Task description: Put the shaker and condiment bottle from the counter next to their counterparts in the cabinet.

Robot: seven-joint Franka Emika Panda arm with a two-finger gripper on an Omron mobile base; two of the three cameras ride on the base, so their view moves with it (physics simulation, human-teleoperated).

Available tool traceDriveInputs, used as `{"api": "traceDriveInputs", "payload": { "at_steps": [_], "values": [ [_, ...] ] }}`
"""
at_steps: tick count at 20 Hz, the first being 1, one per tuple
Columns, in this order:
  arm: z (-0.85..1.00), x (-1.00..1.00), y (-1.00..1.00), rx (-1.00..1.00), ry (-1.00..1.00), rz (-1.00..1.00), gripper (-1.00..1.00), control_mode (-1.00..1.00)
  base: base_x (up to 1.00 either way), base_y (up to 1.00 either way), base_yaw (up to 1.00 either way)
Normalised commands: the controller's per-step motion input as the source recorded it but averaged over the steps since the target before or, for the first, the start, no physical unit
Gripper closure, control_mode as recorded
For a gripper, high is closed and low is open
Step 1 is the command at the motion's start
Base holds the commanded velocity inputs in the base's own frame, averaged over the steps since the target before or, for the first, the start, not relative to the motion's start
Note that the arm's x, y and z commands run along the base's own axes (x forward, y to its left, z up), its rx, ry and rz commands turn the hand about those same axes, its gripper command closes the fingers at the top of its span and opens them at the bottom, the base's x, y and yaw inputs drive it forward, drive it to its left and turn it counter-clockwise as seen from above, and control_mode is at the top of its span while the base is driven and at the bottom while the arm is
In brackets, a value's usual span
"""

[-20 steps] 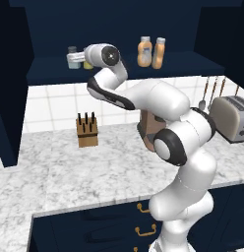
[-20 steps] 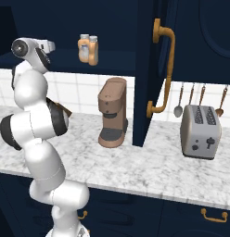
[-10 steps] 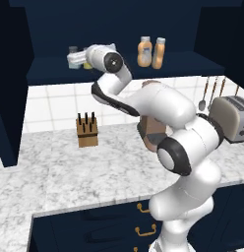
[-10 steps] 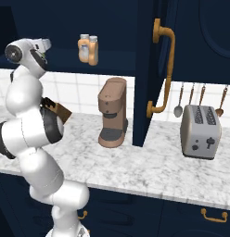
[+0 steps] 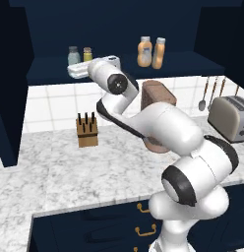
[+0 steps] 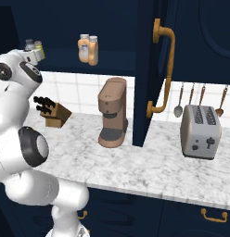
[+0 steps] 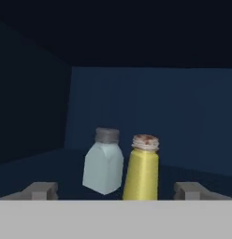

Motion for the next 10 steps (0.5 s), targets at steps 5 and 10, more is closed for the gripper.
{"api": "traceDriveInputs", "payload": {
  "at_steps": [5,10],
  "values": [
    [-0.22,-0.99,-0.14,0.25,0.00,0.00,-1.00,-1.00,0.00,0.00,0.00],
    [-0.41,-1.00,-0.27,0.16,0.02,0.00,-1.00,-1.00,0.00,0.00,0.00]
  ]
}}
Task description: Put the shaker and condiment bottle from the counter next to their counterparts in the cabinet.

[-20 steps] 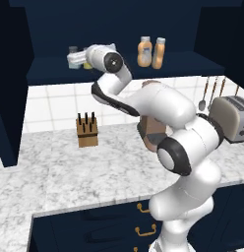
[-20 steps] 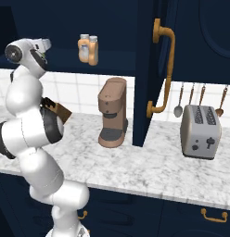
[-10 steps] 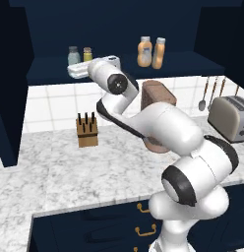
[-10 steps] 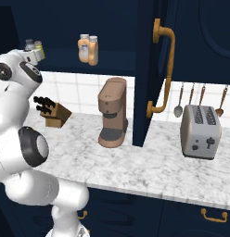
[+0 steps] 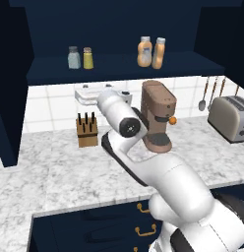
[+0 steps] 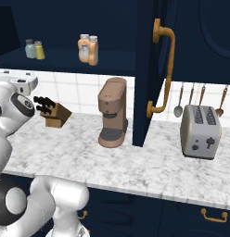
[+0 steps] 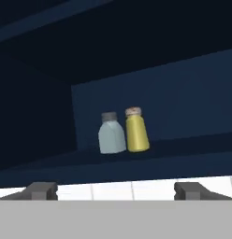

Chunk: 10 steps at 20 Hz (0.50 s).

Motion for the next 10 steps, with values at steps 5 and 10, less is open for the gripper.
{"api": "traceDriveInputs", "payload": {
  "at_steps": [5,10],
  "values": [
    [-0.79,-1.00,-0.30,0.01,0.10,0.00,-1.00,-1.00,0.00,0.00,0.00],
    [-0.87,-0.96,-0.31,0.00,0.17,0.00,-1.00,-1.00,0.00,0.00,0.00]
  ]
}}
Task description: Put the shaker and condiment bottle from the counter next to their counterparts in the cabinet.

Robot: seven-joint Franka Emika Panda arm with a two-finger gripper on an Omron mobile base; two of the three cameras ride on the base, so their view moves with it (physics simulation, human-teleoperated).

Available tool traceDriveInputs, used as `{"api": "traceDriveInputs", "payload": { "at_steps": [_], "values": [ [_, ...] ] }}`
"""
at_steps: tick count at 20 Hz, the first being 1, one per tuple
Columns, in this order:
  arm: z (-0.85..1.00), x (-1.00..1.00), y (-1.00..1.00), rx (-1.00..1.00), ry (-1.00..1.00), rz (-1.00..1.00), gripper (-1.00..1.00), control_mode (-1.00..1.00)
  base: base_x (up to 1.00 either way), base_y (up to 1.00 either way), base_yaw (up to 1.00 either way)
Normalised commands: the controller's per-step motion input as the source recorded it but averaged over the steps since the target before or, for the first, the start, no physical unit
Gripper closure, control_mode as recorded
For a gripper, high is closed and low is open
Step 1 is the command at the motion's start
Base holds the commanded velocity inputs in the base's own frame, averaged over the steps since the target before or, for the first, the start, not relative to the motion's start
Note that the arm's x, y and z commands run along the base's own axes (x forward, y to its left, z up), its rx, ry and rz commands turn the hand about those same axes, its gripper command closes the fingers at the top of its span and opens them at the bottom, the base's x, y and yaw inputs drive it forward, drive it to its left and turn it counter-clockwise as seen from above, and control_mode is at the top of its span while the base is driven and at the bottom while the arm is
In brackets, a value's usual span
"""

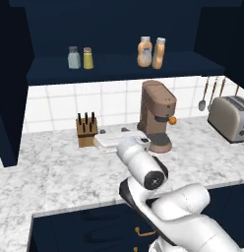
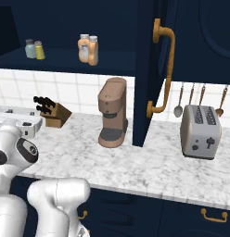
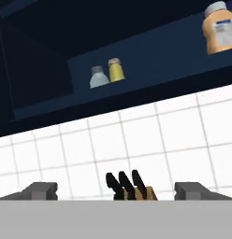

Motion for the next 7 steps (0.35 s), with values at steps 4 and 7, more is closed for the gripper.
{"api": "traceDriveInputs", "payload": {
  "at_steps": [4,7],
  "values": [
    [-0.56,-0.29,-0.16,-0.01,0.22,0.00,-1.00,-1.00,0.00,0.00,0.00],
    [0.00,0.00,0.00,0.00,0.00,0.00,-1.00,-1.00,0.00,0.00,0.00]
  ]
}}
